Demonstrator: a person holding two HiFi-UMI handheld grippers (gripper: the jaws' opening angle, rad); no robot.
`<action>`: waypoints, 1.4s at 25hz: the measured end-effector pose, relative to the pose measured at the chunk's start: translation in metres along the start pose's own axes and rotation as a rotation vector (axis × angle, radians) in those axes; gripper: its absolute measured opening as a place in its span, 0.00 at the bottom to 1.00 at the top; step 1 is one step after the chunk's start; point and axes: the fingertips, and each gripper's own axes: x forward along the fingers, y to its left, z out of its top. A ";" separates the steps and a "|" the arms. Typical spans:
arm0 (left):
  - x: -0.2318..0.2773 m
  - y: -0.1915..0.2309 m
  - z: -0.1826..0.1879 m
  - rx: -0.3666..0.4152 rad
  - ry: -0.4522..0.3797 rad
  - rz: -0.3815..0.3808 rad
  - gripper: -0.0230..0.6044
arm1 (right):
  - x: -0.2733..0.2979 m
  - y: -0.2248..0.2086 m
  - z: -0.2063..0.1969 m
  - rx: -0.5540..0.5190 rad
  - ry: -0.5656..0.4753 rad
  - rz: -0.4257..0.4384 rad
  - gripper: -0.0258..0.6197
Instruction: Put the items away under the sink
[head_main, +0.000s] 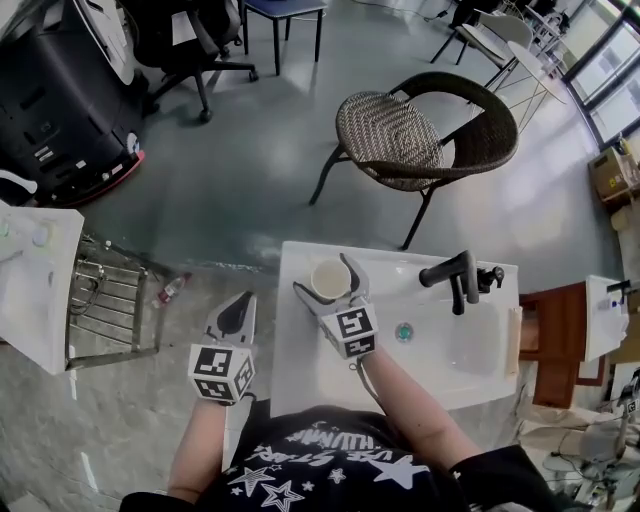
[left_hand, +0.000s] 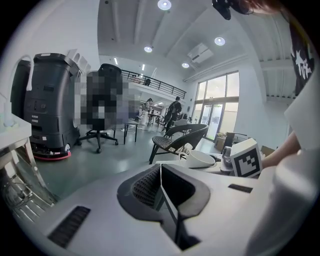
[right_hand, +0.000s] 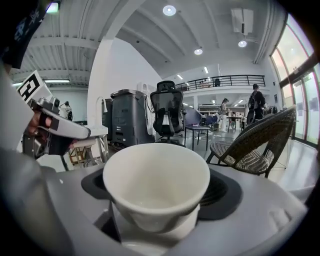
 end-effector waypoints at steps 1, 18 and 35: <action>-0.001 0.000 0.000 0.000 -0.001 -0.001 0.06 | 0.001 0.001 -0.001 -0.009 0.007 0.004 0.76; -0.034 -0.015 0.003 0.023 -0.037 0.013 0.06 | -0.035 0.003 0.031 0.188 -0.090 0.112 0.67; -0.100 -0.116 -0.016 0.069 -0.079 0.059 0.06 | -0.190 0.017 0.041 0.168 -0.202 0.152 0.67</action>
